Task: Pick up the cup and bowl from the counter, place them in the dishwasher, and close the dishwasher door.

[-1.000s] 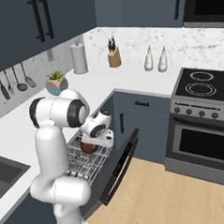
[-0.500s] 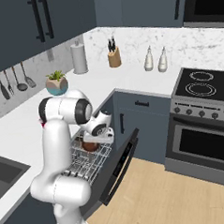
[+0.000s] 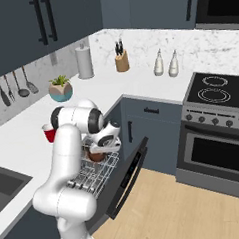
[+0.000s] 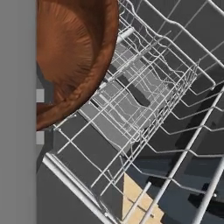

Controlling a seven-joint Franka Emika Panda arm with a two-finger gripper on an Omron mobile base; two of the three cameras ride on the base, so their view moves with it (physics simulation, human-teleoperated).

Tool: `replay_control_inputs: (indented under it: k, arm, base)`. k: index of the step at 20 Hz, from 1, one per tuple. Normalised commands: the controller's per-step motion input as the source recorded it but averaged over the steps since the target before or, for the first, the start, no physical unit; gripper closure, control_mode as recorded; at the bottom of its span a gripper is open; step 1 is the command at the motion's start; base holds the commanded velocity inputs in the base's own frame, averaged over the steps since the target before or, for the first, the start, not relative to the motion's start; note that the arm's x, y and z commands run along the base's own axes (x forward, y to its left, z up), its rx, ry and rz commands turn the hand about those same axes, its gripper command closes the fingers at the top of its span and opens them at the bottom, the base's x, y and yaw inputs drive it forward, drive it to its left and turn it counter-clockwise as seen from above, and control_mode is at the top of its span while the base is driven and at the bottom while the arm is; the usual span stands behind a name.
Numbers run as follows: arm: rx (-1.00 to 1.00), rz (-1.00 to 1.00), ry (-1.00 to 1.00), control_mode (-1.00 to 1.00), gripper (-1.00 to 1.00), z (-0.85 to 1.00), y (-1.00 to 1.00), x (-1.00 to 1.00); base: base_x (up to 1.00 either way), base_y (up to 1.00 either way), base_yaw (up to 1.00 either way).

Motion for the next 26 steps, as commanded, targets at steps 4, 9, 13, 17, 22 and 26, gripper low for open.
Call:
replay_control_inputs:
  k: [4,9,13,17,22,26]
  arm:
    - [0.11,0.20,-0.07,-1.00,1.00,-0.60,0.21,0.23]
    - [0.05,0.08,-0.01,-1.00,1.00,-0.53,0.22,0.22]
    - [0.00,0.01,-0.02,-1.00,1.00,-0.16,0.39,0.06]
    - [0.00,0.01,0.00,-1.00,1.00,-0.20,0.24,0.00]
    - [-0.08,0.08,0.00,-1.00,1.00,-0.97,-0.57,0.00]
    - [-0.14,0.14,0.00,-1.00,1.00,-1.00,-0.87,-0.01]
  base:
    - [0.00,0.00,0.00]
    - [0.00,0.00,0.00]
    - [0.00,0.00,0.00]
    - [0.00,0.00,0.00]
    - [0.00,0.00,0.00]
    - [0.00,0.00,0.00]
